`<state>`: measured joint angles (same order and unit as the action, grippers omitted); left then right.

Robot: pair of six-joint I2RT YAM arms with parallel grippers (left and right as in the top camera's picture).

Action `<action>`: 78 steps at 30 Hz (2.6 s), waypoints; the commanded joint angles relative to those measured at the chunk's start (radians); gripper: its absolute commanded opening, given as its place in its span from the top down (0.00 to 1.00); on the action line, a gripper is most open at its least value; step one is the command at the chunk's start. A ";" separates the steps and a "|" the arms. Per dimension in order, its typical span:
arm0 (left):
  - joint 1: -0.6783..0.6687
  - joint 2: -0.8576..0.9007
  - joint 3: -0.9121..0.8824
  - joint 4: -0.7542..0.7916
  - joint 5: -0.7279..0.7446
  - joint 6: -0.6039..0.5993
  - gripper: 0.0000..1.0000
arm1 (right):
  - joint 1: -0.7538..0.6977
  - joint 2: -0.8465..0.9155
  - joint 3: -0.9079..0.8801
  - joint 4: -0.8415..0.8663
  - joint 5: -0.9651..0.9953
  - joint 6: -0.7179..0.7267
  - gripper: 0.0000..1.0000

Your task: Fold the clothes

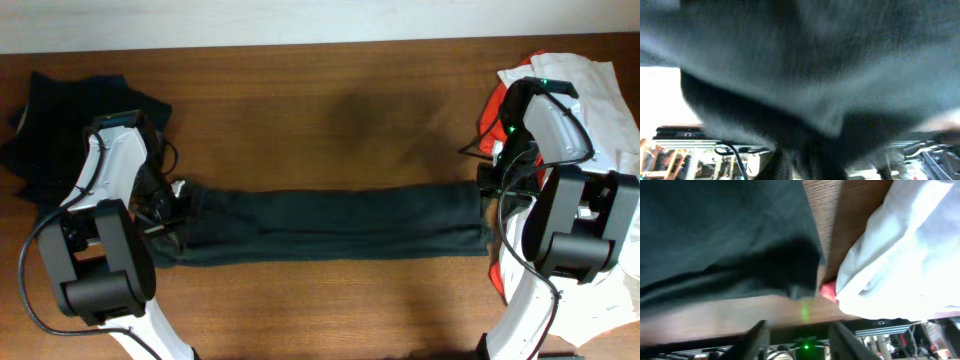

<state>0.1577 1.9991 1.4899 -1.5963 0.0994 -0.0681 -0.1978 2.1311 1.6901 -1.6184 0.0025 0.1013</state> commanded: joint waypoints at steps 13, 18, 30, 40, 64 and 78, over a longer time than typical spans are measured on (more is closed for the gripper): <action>-0.006 -0.031 0.195 0.149 -0.023 -0.040 0.47 | -0.097 -0.002 -0.007 0.057 0.006 0.000 0.54; -0.006 -0.031 0.091 0.218 -0.066 -0.047 0.46 | -0.097 -0.002 -0.007 0.076 0.006 0.000 0.54; 0.031 -0.031 0.017 0.182 0.082 -0.006 0.46 | -0.097 -0.002 -0.007 0.071 0.006 0.001 0.52; -0.095 -0.254 -0.219 0.162 0.060 -0.018 0.46 | -0.097 -0.002 -0.007 0.054 0.006 0.004 0.52; -0.095 -0.583 -0.747 0.641 0.035 -0.554 0.54 | -0.082 -0.002 -0.007 0.071 -0.021 0.007 0.51; -0.094 -0.583 -0.838 0.873 -0.117 -0.687 0.56 | -0.082 -0.002 -0.007 0.071 -0.021 0.007 0.51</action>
<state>0.0635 1.4227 0.6575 -0.7151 0.0002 -0.7475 -0.2863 2.1311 1.6852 -1.5433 -0.0158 0.1017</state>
